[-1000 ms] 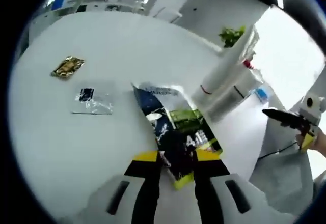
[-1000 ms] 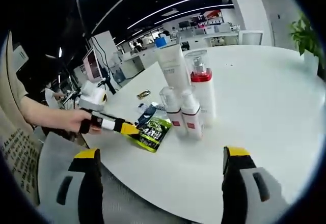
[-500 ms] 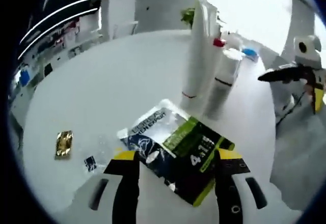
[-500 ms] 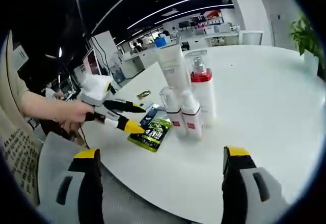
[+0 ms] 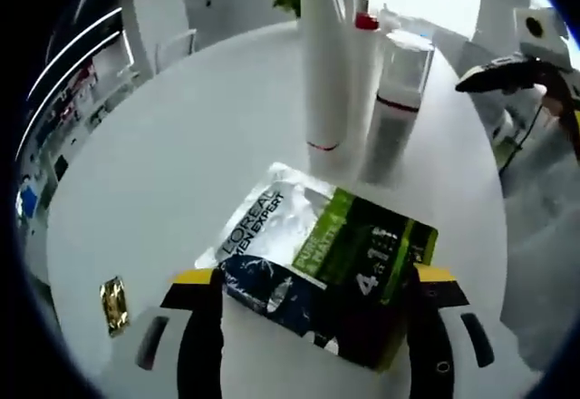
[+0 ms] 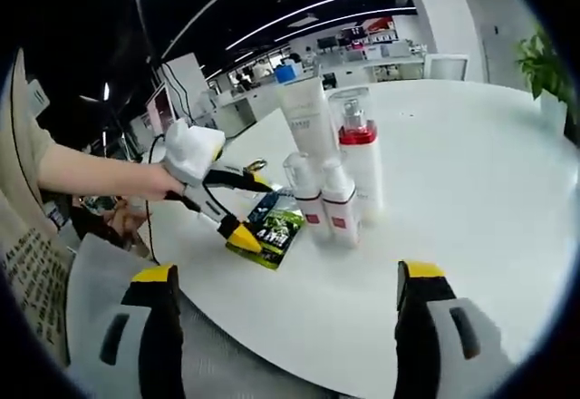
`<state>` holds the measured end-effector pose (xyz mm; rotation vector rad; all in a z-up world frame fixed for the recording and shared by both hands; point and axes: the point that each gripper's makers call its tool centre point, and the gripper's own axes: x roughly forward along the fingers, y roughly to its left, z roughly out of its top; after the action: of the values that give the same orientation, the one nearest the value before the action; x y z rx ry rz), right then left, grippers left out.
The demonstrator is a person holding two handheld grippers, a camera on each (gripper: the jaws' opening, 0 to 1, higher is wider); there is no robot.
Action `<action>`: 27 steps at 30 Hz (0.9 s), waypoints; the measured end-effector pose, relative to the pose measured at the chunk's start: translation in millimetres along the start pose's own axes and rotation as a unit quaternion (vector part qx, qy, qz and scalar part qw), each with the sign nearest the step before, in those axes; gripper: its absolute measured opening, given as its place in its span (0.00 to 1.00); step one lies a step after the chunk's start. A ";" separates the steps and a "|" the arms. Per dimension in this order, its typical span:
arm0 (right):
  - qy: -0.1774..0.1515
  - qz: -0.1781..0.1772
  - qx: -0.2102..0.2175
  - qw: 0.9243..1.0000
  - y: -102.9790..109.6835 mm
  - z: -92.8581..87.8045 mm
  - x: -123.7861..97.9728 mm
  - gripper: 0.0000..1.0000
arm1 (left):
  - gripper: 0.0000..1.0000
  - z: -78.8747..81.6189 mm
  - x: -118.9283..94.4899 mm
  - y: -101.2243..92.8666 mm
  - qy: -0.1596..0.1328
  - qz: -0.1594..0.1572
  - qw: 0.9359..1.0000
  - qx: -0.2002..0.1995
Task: Arrange the skincare products in the storage area until every visible bottle or jar stands upright without overlapping.
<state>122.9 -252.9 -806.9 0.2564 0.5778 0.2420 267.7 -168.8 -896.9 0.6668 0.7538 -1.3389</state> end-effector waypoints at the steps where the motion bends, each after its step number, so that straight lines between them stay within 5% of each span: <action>1: 0.000 0.000 0.000 1.000 -0.2 -0.2 -0.1 0.99 | 0.81 -0.5 -0.1 -0.2 0.001 -0.001 1.000 -0.006; 20: 0.006 0.002 0.001 1.000 0.5 -1.1 0.6 0.99 | 0.81 1.6 -3.6 -3.2 -0.001 -0.004 1.000 -0.002; 27: 0.009 0.007 -0.005 1.000 3.0 -1.6 1.1 0.99 | 0.83 6.9 -23.0 -5.3 -0.030 0.002 0.999 -0.027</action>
<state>122.4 -249.4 -807.8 0.2483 0.5924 0.2609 261.4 -161.2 -874.3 0.5841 0.7370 -1.3243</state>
